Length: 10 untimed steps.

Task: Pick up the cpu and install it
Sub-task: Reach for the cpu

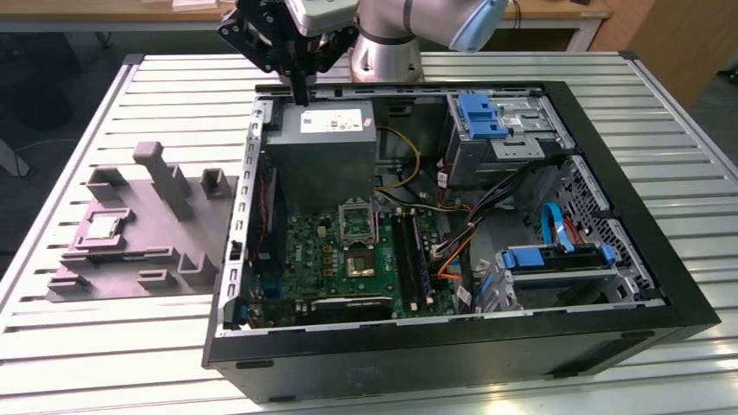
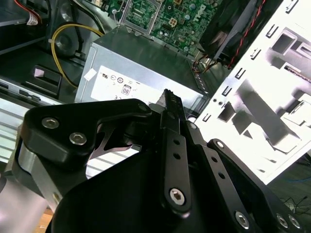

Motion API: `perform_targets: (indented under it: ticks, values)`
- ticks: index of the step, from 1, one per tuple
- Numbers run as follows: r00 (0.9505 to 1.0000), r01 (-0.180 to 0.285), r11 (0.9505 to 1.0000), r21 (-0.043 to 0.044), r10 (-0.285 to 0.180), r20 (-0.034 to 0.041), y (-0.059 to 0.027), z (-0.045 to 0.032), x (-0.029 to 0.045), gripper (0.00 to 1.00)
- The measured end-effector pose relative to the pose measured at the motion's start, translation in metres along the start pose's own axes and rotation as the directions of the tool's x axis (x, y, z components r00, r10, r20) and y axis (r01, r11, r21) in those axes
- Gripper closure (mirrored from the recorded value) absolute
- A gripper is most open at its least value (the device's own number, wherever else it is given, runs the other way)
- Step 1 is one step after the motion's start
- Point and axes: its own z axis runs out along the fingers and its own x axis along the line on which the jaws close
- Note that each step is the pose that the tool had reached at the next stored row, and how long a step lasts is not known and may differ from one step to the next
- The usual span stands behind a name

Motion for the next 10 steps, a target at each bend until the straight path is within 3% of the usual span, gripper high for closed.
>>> perform_targets:
  ticks: [10]
  values:
    - [1.0, 0.0, 1.0, 0.0, 0.0, 0.0, -0.0002, 0.0, 0.002, 0.89]
